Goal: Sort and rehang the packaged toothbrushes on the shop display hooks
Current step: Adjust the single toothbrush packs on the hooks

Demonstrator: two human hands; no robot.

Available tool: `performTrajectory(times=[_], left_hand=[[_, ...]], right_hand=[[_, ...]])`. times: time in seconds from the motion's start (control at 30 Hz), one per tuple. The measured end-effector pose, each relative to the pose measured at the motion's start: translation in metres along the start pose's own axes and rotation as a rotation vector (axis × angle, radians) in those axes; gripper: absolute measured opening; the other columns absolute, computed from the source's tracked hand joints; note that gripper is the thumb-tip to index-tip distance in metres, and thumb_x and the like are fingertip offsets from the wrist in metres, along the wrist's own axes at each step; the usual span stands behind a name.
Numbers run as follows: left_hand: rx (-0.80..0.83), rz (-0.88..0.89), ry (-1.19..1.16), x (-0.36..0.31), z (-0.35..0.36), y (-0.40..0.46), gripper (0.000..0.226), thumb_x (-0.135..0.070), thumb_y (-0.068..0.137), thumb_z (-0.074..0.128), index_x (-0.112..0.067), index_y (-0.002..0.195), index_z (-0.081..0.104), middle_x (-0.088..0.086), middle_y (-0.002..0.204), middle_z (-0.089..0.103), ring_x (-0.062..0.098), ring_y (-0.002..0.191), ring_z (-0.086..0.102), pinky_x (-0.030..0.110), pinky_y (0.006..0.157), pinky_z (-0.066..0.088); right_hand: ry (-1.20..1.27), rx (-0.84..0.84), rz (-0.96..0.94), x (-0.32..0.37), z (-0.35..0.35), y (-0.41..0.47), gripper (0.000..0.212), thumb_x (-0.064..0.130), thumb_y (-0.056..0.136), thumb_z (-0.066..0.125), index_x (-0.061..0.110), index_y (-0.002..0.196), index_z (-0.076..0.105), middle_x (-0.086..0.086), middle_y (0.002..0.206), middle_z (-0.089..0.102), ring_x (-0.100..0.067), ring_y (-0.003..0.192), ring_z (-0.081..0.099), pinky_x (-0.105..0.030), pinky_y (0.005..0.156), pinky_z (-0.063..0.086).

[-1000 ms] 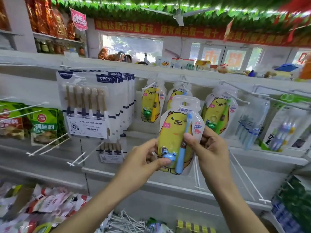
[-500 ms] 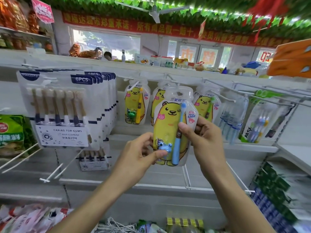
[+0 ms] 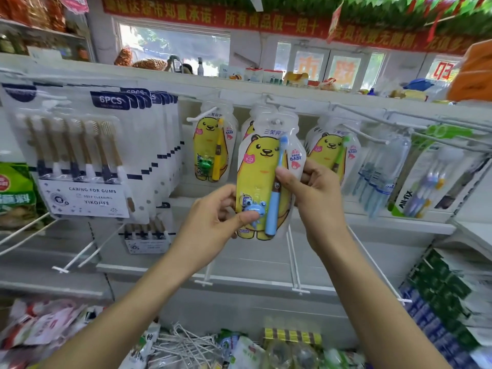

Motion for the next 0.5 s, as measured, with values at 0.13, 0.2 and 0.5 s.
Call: performTrajectory(times=[0.13, 0.2, 0.5], left_hand=[[0.000, -0.032, 0.043, 0.012, -0.002, 0.019, 0.025, -0.025, 0.086, 0.075, -0.019, 0.108, 0.066, -0.001, 0.093, 0.076, 0.035, 0.076, 0.068, 0.041, 0.064, 0.059], [-0.004, -0.042, 0.073, 0.021, -0.003, 0.031, 0.026, -0.027, 0.087, 0.075, -0.020, 0.110, 0.065, -0.002, 0.094, 0.076, 0.033, 0.078, 0.070, 0.049, 0.070, 0.060], [-0.034, -0.071, 0.132, 0.063, 0.005, 0.088, 0.016, -0.028, 0.088, 0.074, -0.027, 0.100, 0.064, -0.003, 0.089, 0.075, 0.018, 0.065, 0.068, 0.043, 0.063, 0.057]], right_hand=[[-0.040, -0.004, 0.012, -0.016, 0.001, 0.020, 0.014, 0.010, 0.094, 0.066, 0.011, 0.108, 0.071, -0.005, 0.099, 0.078, -0.022, 0.092, 0.075, -0.037, 0.082, 0.061], [-0.067, -0.005, 0.016, -0.026, 0.001, 0.031, 0.015, 0.011, 0.094, 0.067, 0.010, 0.109, 0.071, -0.005, 0.100, 0.078, -0.021, 0.092, 0.075, -0.037, 0.081, 0.061], [-0.234, -0.020, 0.021, -0.059, -0.005, 0.083, 0.013, 0.017, 0.093, 0.068, 0.010, 0.104, 0.073, -0.004, 0.095, 0.078, -0.019, 0.089, 0.075, -0.046, 0.083, 0.061]])
Point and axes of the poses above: each hand's wrist, its own y-axis towards the middle knuckle, its own z-axis out of the palm, x = y × z, the point moved 9 cm from there along y, towards the middle knuckle
